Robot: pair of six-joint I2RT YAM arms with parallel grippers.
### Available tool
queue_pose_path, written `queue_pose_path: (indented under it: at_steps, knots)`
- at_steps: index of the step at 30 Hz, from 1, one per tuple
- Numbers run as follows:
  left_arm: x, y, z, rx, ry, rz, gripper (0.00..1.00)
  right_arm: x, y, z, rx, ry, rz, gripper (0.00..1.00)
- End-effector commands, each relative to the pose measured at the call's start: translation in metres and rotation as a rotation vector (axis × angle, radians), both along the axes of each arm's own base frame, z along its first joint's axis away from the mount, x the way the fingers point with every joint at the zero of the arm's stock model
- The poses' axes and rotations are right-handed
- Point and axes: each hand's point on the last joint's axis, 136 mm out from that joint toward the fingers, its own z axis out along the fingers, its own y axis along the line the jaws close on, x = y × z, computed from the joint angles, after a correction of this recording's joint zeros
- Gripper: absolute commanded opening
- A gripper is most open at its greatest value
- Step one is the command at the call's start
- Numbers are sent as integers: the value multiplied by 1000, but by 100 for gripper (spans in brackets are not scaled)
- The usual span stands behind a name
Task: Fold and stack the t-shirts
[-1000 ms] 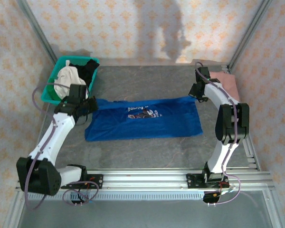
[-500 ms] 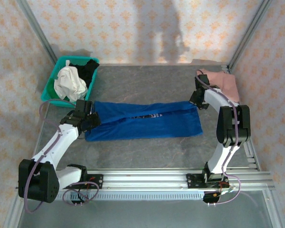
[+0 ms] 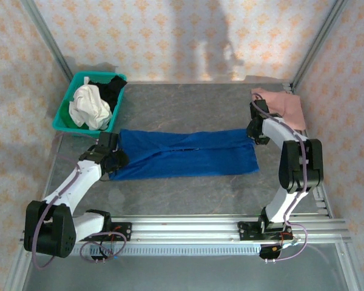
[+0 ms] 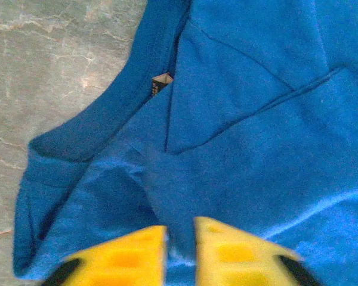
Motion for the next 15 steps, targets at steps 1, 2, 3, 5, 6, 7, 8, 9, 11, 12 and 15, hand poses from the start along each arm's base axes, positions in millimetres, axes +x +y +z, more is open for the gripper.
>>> queue_pose_path:
  at_steps: [1,2,3,5,6,7,8,9,11,12,15]
  knots:
    - [-5,5,10,19,-19,32,46,-16,-11,19,-32,-31,-42,35]
    - [-5,5,14,21,-28,29,46,-15,-7,21,-4,-64,-39,35]
    - [-4,6,18,21,-41,32,46,-11,4,22,53,-108,-18,38]
    - [2,4,27,9,-79,29,50,-1,31,21,164,-169,51,42]
    - [7,1,30,-4,-104,23,54,3,44,19,185,-180,85,44]
    - [13,-3,32,-16,-125,12,57,8,55,16,190,-175,120,45]
    - [22,-8,33,-27,-135,-7,60,12,63,11,176,-152,143,45]
    - [30,-11,32,-21,-125,-22,60,16,66,4,154,-123,147,45]
    - [47,-19,27,-4,-81,-67,61,25,70,-12,146,-74,152,44]
    - [56,-23,23,6,-57,-94,61,26,66,-20,134,-51,133,43]
    - [79,-40,12,15,-8,-158,61,24,54,-39,98,1,85,42]
